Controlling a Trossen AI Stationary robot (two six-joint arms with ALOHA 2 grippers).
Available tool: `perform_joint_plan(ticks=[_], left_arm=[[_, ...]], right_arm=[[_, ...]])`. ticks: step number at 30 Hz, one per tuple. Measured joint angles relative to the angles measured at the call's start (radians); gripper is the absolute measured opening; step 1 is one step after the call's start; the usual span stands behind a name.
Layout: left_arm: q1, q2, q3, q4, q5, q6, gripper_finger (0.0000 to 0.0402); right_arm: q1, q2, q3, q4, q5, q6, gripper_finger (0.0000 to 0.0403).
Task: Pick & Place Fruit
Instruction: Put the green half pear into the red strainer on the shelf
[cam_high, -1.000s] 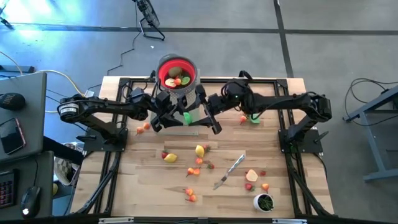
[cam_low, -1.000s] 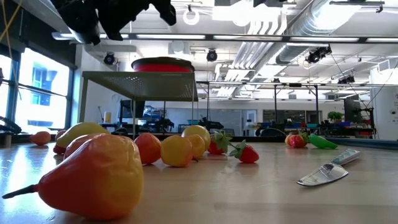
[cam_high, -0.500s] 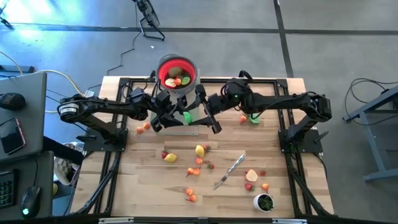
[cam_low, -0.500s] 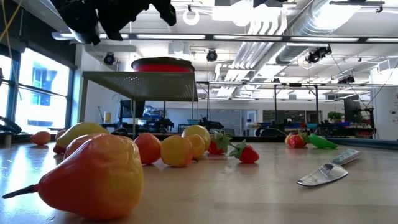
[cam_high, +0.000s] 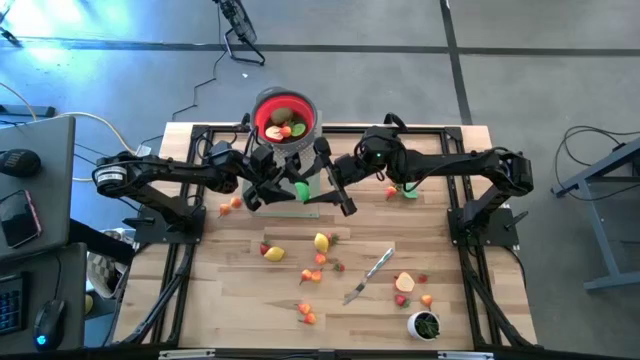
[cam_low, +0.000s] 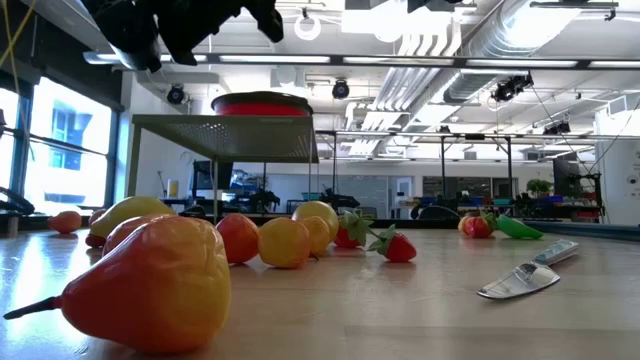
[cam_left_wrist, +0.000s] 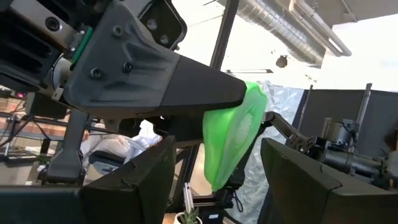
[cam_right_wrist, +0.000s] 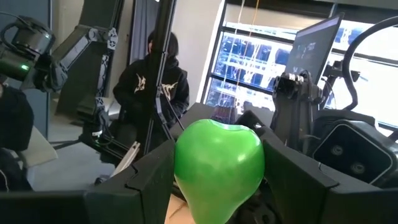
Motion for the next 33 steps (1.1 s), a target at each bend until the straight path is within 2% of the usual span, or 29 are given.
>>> perform_joint_plan(ticks=[7, 28, 33], left_arm=[[0.000, 0.000, 0.000, -0.010, -0.053, 0.000, 0.0228], [-0.022, 0.000, 0.000, -0.030, -0.082, 0.023, 0.0228], [-0.022, 0.000, 0.000, -0.028, -0.082, 0.023, 0.0205]], right_arm=[[0.000, 0.000, 0.000, -0.015, 0.038, -0.021, 0.0219], [0.003, 0.000, 0.000, -0.028, 0.039, -0.025, 0.0214], [0.003, 0.000, 0.000, -0.028, 0.042, -0.025, 0.0215]])
